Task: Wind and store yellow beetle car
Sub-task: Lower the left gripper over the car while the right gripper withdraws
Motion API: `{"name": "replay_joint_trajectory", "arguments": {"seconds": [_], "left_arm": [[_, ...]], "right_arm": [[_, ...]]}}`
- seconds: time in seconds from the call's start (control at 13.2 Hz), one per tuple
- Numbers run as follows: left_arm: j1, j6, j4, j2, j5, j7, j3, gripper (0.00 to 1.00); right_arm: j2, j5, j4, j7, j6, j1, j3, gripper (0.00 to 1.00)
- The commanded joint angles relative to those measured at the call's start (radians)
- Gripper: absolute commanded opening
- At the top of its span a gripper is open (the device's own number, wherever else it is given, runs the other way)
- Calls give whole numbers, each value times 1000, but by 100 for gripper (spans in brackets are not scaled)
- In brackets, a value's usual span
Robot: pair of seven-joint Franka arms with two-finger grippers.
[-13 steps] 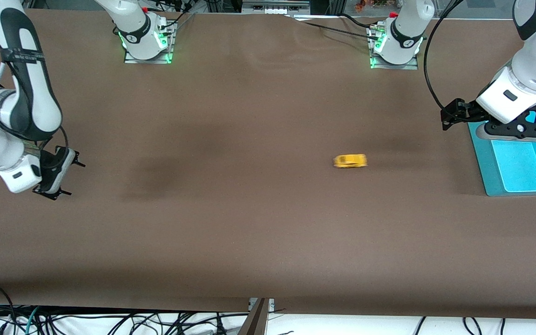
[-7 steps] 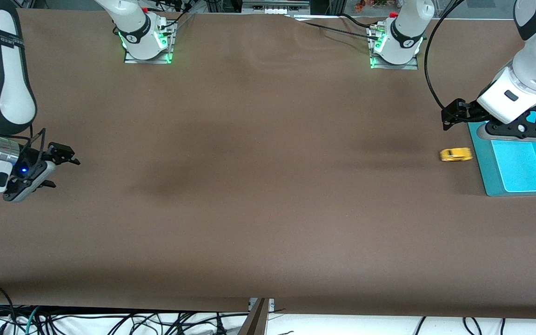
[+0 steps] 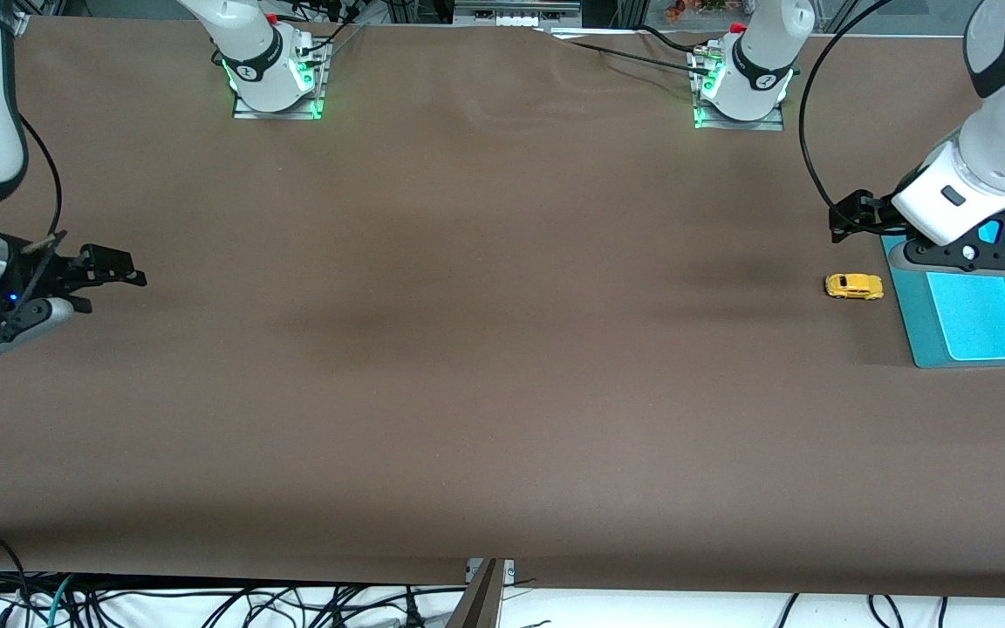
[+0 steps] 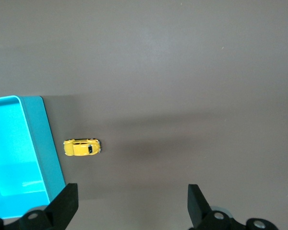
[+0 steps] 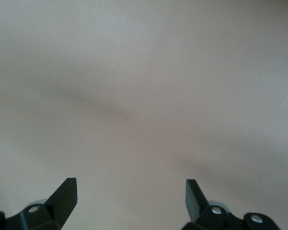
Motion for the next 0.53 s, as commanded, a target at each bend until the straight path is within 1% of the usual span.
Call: {"name": "replay_joint_trajectory", "arguments": {"seconds": [0.0, 0.15, 0.3, 0.45], "left_arm": [[76, -12, -5, 21, -18, 288, 0, 100], [128, -9, -6, 53, -12, 462, 0, 100], [156, -6, -8, 75, -3, 661, 2, 100], [208, 0, -9, 118, -3, 800, 0, 100]], "right_arm": [[-57, -16, 6, 142, -71, -5, 31, 100], [-93, -70, 7, 265, -93, 9, 68, 100], [-107, -87, 7, 395, -124, 12, 116, 100], [-106, -95, 39, 402, -128, 12, 134, 100]]}}
